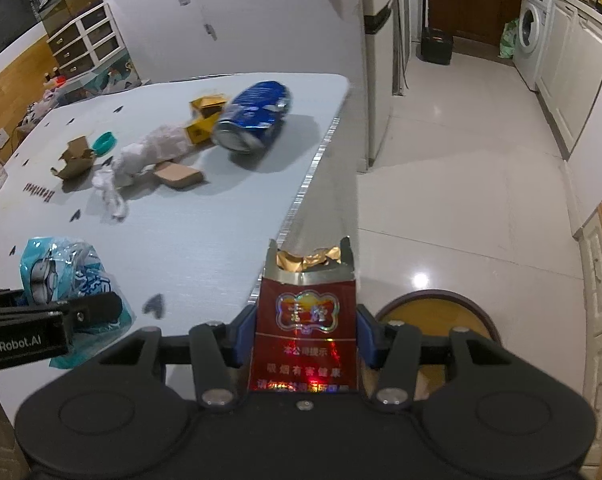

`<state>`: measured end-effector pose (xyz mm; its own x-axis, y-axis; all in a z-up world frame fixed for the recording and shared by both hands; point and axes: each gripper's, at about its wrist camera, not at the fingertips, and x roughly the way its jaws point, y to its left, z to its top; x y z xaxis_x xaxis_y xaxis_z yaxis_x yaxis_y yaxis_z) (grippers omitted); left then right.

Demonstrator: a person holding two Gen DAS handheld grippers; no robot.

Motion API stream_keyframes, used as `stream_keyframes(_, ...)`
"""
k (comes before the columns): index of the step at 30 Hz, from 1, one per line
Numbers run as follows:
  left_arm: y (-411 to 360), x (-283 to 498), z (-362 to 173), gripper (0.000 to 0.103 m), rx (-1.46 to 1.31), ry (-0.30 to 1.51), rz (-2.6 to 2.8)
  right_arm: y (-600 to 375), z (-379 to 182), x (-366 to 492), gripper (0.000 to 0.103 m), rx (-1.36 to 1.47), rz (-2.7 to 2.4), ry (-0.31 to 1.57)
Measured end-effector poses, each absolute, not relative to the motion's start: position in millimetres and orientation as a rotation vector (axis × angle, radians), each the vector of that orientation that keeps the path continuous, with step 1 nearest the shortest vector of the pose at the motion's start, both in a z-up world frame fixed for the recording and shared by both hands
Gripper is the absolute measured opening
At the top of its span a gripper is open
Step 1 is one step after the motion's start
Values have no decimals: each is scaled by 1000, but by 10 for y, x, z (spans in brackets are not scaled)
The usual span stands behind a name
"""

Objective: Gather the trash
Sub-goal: 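Carry the teal bag and red cigarette pack off the table to above the bin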

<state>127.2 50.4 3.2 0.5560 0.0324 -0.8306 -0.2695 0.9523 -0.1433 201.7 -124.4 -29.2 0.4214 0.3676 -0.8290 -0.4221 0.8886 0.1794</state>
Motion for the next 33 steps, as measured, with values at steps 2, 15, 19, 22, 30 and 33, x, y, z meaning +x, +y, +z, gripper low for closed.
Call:
stream_keyframes(2, 375, 1337, 14, 54, -266, 973, 173, -1367, -311, 2075, 52, -60, 493, 1025)
stream_keyframes(15, -317, 1810, -149, 54, -237, 1024, 84, -2109, -506, 2360, 52, -15, 420, 1068)
stream_keyframes(19, -518, 1957, -249, 54, -222, 1051, 42, -2308, -584, 2419, 52, 6, 384, 1085)
stream_keyframes(22, -670, 2087, -356, 54, -210, 1077, 3, -2486, -671, 2462, 52, 25, 349, 1104)
stream_keyframes(30, -1042, 2428, -769, 54, -190, 1169, -91, -2966, -986, 2599, 52, 95, 253, 1166)
stream_keyframes(33, -1170, 2538, -956, 54, -190, 1207, -128, -3122, -1147, 2671, 52, 136, 228, 1196)
